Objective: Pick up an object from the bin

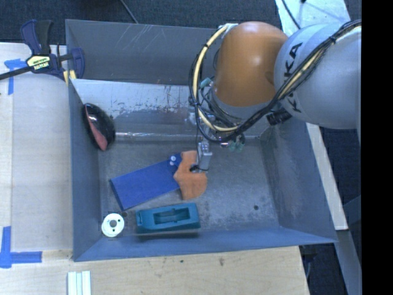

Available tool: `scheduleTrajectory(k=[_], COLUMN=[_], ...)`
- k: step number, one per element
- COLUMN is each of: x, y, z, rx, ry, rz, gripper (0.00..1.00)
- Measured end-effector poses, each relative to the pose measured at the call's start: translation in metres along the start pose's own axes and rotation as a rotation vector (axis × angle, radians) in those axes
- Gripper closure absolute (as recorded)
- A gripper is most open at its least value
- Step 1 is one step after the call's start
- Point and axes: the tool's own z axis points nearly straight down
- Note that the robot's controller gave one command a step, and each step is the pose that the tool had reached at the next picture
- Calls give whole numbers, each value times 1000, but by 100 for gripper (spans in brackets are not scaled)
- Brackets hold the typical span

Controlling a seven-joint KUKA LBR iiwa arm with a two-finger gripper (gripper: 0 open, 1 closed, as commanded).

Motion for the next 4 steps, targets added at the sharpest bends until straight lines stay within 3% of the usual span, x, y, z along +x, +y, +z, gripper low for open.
scheduleTrajectory(k=[1,2,3,4], x=[-2,-2,-7,-7], y=[0,-15,-28,-28], z=[-5,49,96,96], rx=[0,0,2,2], ry=[-8,-15,-10,-10], rz=[1,-49,-29,-29], gripper=[0,0,100,100])
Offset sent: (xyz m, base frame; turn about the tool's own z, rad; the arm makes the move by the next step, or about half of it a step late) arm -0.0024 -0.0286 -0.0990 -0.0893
